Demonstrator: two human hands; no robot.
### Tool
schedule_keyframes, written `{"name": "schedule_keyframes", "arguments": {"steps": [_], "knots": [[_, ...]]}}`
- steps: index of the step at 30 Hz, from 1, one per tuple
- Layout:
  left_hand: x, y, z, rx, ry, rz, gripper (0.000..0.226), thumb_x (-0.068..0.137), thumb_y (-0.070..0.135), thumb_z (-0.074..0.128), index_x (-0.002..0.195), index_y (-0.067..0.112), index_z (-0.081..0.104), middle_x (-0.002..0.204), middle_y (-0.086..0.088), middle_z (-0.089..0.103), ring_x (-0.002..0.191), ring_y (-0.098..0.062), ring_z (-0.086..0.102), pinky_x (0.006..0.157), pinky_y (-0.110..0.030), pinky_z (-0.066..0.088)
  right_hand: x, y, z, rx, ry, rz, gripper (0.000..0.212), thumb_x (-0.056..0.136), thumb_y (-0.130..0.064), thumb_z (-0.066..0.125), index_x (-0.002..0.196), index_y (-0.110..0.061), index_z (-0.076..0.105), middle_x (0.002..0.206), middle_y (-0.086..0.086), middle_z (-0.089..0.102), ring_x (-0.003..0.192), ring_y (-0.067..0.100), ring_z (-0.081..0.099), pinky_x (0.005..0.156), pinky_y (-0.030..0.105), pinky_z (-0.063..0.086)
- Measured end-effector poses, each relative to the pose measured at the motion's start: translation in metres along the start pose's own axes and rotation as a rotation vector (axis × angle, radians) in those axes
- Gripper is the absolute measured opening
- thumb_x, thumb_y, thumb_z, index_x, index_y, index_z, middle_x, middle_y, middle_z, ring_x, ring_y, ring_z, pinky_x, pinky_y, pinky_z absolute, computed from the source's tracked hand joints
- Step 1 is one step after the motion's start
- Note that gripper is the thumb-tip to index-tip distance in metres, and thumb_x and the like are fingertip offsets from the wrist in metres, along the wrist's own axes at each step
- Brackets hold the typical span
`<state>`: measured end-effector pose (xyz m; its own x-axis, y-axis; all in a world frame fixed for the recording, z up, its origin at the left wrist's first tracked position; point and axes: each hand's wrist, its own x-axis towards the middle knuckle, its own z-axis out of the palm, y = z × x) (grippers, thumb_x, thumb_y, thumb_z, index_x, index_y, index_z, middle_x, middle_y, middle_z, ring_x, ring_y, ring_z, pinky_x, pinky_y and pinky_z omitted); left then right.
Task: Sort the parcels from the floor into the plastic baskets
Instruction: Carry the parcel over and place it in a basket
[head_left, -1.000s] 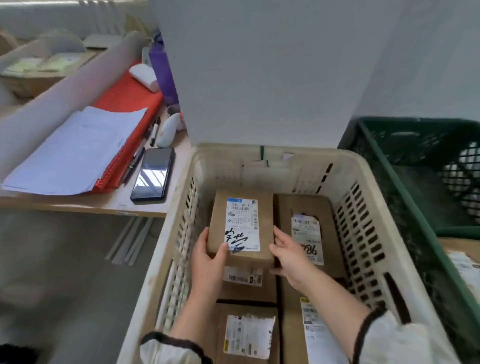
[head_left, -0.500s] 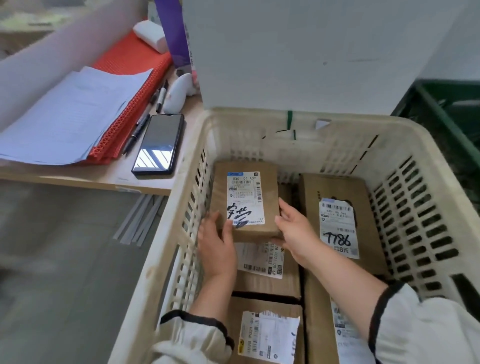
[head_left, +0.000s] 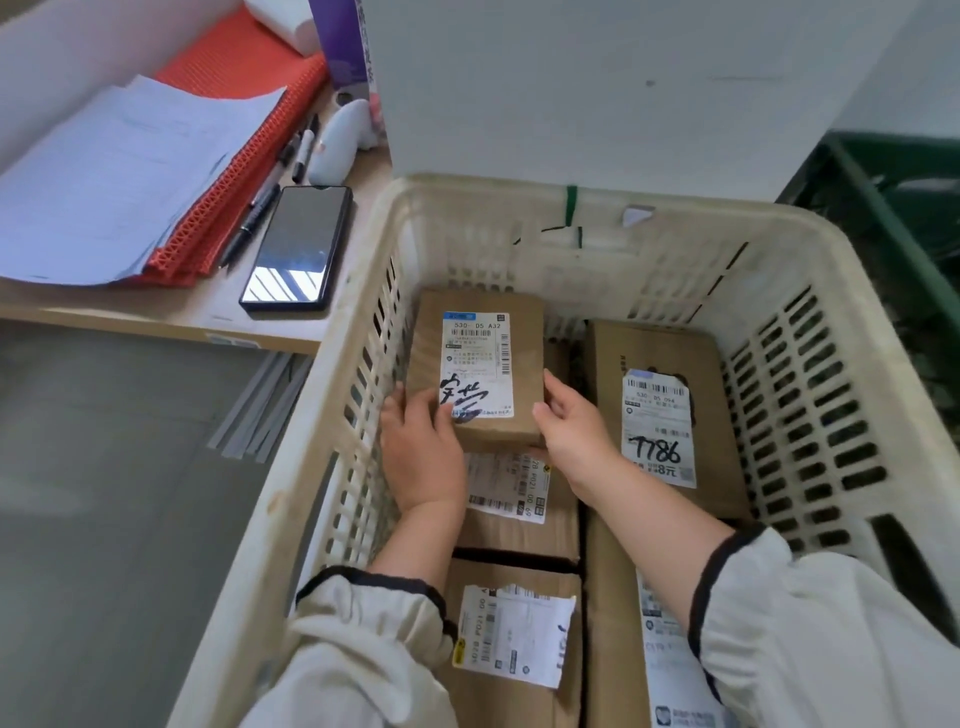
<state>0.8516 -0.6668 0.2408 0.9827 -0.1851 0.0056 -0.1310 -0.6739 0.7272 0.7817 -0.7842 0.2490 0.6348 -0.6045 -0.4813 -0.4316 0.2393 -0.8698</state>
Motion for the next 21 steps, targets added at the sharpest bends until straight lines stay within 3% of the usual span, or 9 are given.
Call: {"name": "schedule_keyframes", "arguments": {"steps": [3, 6, 10, 13, 16, 21], "knots": [[-0.001, 0.012, -0.011, 0.101, -0.026, -0.016, 0.023, 0.095, 0.026, 0.049, 0.112, 0.019, 0.062, 0.147, -0.003, 0.036, 0.132, -0.021, 0.039, 0.095, -0.041, 0.041, -0.009, -0.014, -0.009, -0.16, -0.029, -0.032, 0.055, 0.097, -0.011, 0.046, 0.148, -0.02, 0.027, 0.15, 0.005, 0.037, 0.136, 0.02, 0.037, 0.111, 0.037, 0.035], [-0.006, 0.035, -0.032, 0.168, -0.144, -0.041, 0.038, 0.097, 0.03, 0.045, 0.133, 0.019, 0.048, 0.152, -0.005, 0.03, 0.136, -0.025, 0.033, 0.105, -0.046, 0.035, -0.039, -0.037, -0.027, -0.499, -0.102, -0.138, 0.066, 0.097, -0.018, 0.048, 0.151, -0.025, 0.012, 0.154, 0.001, 0.029, 0.138, 0.019, 0.033, 0.101, 0.025, 0.032], [-0.042, 0.064, -0.096, 0.026, -0.109, 0.212, 0.056, 0.095, 0.029, 0.049, 0.147, 0.021, 0.028, 0.152, 0.0, 0.03, 0.141, -0.016, 0.026, 0.114, -0.038, 0.025, -0.105, -0.065, -0.065, -0.933, -0.229, -0.39, 0.075, 0.094, -0.028, 0.054, 0.15, -0.034, 0.003, 0.158, -0.009, 0.01, 0.145, 0.012, 0.014, 0.115, 0.032, 0.019], [-0.093, 0.077, -0.162, 0.156, -0.089, 0.376, 0.057, 0.092, 0.029, 0.055, 0.144, 0.029, 0.034, 0.152, 0.002, 0.032, 0.137, -0.017, 0.032, 0.106, -0.036, 0.032, -0.163, -0.084, -0.093, -1.099, -0.244, -0.494, 0.078, 0.093, -0.035, 0.054, 0.149, -0.037, 0.0, 0.158, -0.013, 0.001, 0.145, 0.012, 0.009, 0.115, 0.034, 0.02], [-0.149, 0.086, -0.235, 0.305, -0.117, 0.49, 0.051, 0.085, 0.016, 0.067, 0.134, 0.016, 0.053, 0.139, -0.008, 0.05, 0.123, -0.03, 0.051, 0.094, -0.04, 0.045, -0.229, -0.098, -0.111, -1.131, -0.266, -0.537, 0.08, 0.093, -0.039, 0.054, 0.15, -0.036, -0.001, 0.158, -0.013, -0.003, 0.146, 0.014, 0.005, 0.116, 0.034, 0.018], [-0.25, 0.077, -0.35, 0.462, 0.004, 0.295, 0.058, 0.074, 0.018, 0.08, 0.128, 0.014, 0.059, 0.132, -0.012, 0.056, 0.115, -0.035, 0.057, 0.09, -0.045, 0.048, -0.327, -0.11, -0.109, -1.226, -0.416, -0.654, 0.085, 0.091, -0.045, 0.054, 0.149, -0.035, -0.006, 0.157, -0.015, -0.009, 0.146, 0.016, 0.0, 0.117, 0.033, 0.015]]}}
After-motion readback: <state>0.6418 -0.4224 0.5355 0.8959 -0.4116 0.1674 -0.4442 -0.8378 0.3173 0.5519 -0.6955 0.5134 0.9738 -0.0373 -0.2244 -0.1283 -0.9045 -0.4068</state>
